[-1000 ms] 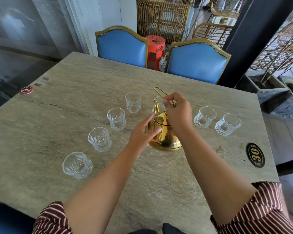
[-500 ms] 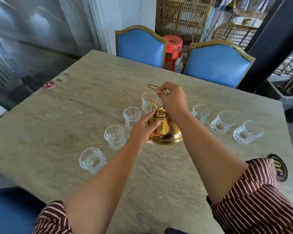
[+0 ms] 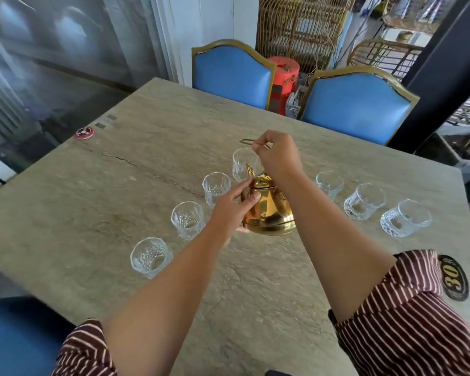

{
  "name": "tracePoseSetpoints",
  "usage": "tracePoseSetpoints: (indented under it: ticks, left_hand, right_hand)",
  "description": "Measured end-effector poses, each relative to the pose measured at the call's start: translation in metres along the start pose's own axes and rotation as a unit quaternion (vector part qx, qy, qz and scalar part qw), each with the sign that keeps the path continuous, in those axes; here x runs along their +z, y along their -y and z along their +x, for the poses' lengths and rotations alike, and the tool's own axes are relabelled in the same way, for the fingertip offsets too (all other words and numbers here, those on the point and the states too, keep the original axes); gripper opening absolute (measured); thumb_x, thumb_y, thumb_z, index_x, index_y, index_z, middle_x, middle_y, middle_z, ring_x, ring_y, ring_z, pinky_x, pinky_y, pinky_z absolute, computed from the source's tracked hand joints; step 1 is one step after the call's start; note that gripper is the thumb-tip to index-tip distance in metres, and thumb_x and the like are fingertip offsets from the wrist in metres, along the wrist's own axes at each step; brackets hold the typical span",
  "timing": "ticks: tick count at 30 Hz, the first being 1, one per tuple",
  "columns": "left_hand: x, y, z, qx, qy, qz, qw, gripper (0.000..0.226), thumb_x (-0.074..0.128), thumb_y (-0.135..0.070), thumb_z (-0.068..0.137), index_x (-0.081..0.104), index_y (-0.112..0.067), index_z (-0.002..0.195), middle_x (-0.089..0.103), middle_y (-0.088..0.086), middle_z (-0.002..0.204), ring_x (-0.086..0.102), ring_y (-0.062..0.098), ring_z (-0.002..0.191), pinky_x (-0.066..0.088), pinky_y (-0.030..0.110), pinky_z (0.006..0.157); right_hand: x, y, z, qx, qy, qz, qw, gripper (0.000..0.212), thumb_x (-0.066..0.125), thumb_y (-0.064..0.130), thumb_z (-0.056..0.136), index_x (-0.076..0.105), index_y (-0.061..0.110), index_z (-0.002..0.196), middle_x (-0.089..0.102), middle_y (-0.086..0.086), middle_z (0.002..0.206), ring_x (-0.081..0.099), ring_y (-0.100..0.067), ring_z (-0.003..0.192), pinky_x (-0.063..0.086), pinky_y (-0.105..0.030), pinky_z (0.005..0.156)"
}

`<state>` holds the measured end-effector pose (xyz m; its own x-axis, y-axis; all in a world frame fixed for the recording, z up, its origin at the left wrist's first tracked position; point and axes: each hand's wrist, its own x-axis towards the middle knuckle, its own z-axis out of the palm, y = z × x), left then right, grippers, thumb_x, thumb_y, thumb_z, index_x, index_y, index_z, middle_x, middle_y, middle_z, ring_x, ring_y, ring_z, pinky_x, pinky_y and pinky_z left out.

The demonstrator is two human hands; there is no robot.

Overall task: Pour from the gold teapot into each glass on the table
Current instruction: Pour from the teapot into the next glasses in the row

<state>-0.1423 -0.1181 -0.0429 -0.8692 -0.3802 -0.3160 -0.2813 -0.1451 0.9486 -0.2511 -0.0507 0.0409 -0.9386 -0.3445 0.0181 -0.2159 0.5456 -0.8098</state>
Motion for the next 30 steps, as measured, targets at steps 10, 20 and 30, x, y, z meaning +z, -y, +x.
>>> tracePoseSetpoints:
  ticks: [10,20,30]
  left_hand:
    - [0.0029,0.0038,0.0077,-0.002,-0.001,-0.021,1.000,0.054,0.071,-0.031,0.091,0.053,-0.043,0.140,0.050,-0.004,0.148,0.061,0.003,0.093,0.060,0.060,0.075]
    - [0.0044,0.0017,0.0066,-0.009,0.001,-0.038,0.999,0.054,0.072,-0.031,0.090,0.054,-0.043,0.140,0.045,-0.007,0.155,0.058,0.018,0.112,0.061,0.059,0.075]
    - [0.0066,-0.0006,0.0042,-0.016,-0.001,-0.039,0.999,0.053,0.071,-0.030,0.091,0.055,-0.043,0.139,0.045,-0.006,0.154,0.058,0.021,0.115,0.061,0.059,0.075]
  right_hand:
    - [-0.0024,-0.0005,0.0080,0.007,0.012,-0.019,1.000,0.007,0.059,0.020,0.093,0.065,0.019,0.089,0.063,0.001,0.086,0.053,-0.014,0.055,0.043,-0.024,0.050]
    - [-0.0034,0.0008,0.0096,-0.005,0.011,-0.028,1.000,0.007,0.060,0.021,0.092,0.065,0.019,0.088,0.070,-0.003,0.101,0.054,-0.014,0.057,0.046,-0.027,0.053]
    - [-0.0043,0.0011,0.0098,-0.008,0.012,-0.042,0.999,0.008,0.060,0.022,0.092,0.066,0.018,0.092,0.069,-0.003,0.101,0.059,-0.017,0.064,0.052,-0.032,0.059]
